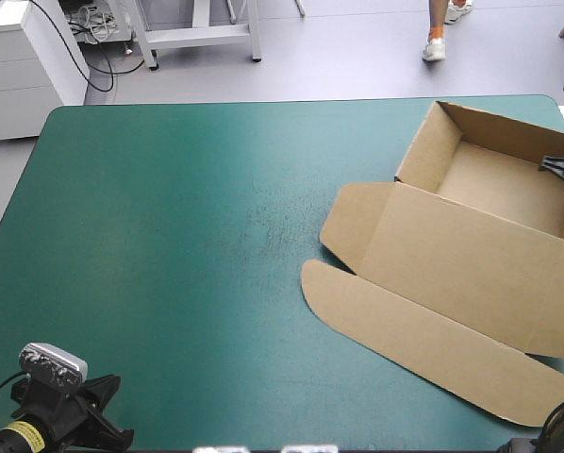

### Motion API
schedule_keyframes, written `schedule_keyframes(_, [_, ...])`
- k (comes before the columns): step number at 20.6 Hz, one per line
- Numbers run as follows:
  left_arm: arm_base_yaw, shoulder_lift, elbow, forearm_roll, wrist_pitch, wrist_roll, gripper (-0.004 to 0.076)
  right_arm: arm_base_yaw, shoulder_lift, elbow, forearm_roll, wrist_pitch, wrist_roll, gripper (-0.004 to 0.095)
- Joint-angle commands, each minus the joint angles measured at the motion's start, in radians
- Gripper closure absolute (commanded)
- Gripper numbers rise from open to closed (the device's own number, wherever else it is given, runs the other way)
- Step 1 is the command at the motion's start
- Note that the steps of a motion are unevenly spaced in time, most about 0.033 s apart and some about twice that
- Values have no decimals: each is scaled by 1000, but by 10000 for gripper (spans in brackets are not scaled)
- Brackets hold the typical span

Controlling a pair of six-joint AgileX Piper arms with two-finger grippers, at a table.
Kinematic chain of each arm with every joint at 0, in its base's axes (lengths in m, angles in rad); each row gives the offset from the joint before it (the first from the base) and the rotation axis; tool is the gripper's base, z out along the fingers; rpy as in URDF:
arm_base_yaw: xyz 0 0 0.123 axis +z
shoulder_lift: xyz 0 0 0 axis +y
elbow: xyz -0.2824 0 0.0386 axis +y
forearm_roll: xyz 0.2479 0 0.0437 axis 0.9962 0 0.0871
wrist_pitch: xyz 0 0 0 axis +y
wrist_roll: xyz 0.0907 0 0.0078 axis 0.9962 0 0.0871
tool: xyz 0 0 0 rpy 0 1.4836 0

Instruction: Fold the box

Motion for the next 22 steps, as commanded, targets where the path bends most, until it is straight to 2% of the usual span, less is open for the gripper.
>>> schedule_keyframes(1, [-1,12,-23,-13,-56,-4,731,-99,-65,-32,0,-13,-15,928])
schedule_keyframes(4, [-1,12,-23,-13,-56,-4,731,-185,-65,-32,-8,-13,-15,927])
schedule_keyframes(6, [-1,12,-23,-13,-56,-4,731,-192,-65,-32,-52,-13,-15,916])
schedule_keyframes(8, [-1,12,-23,-13,-56,-4,731,-192,-65,-32,-81,-13,17,820])
schedule_keyframes(11, [-1,12,-23,-13,-56,-4,731,-192,-65,-32,-82,-13,20,565])
schedule_keyframes(12, [-1,12,-23,-13,-56,-4,731,-192,-65,-32,-82,-13,20,530])
schedule_keyframes(18, [-1,12,-23,-13,-56,-4,731,-192,-133,-32,-69,-13,0,535])
schedule_keyframes(22, [-1,12,-23,-13,-56,-4,731,-192,-191,-32,0,-13,-115,541])
